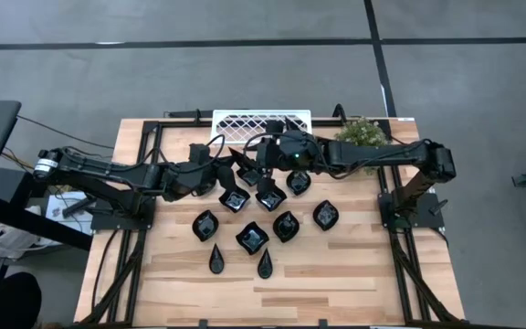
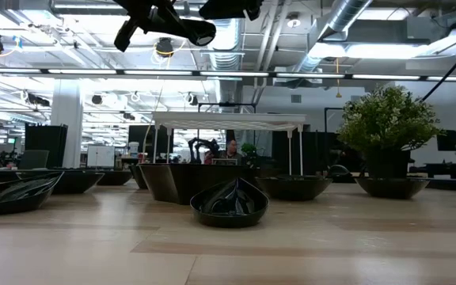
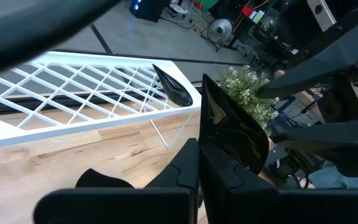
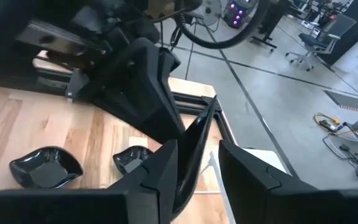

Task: Pick & Place Mini shaped plates
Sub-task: Stack the drop-shaped plate on top of the other drop-shaped plates on the shelf

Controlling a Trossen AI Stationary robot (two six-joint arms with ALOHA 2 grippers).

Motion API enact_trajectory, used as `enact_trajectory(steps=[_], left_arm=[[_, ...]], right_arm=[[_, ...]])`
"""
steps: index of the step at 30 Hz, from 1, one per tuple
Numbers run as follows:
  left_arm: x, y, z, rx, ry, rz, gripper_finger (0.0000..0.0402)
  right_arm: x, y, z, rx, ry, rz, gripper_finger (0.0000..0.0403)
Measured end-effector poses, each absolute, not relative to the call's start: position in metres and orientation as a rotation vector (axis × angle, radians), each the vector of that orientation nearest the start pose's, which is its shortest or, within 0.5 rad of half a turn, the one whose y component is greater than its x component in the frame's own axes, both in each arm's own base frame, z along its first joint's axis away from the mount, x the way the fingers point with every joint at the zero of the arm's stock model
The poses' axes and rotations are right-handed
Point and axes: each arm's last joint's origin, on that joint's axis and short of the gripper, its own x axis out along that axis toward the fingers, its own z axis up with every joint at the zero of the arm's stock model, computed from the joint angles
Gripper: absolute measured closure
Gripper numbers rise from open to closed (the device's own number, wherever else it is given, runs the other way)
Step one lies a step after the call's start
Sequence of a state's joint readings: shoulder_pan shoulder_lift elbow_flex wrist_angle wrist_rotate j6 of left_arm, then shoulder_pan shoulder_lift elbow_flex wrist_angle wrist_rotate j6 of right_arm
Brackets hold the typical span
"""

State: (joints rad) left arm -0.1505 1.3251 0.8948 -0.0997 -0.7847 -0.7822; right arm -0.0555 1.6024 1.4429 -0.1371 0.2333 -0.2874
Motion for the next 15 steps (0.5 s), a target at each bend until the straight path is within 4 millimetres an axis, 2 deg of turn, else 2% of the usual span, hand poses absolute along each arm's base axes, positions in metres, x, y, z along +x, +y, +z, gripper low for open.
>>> enact_trajectory(steps=[8, 15], left_arm=[[0.280, -0.022, 0.267, -0.505, 0.204, 0.757, 0.0398], [0.280, -0.022, 0.268, -0.508, 0.197, 0.756, 0.0398]], right_arm=[[0.381, -0.030, 0.348, -0.307, 0.347, -0.225, 0.0290], [0.381, -0.031, 0.350, -0.307, 0.326, -0.233, 0.0290]])
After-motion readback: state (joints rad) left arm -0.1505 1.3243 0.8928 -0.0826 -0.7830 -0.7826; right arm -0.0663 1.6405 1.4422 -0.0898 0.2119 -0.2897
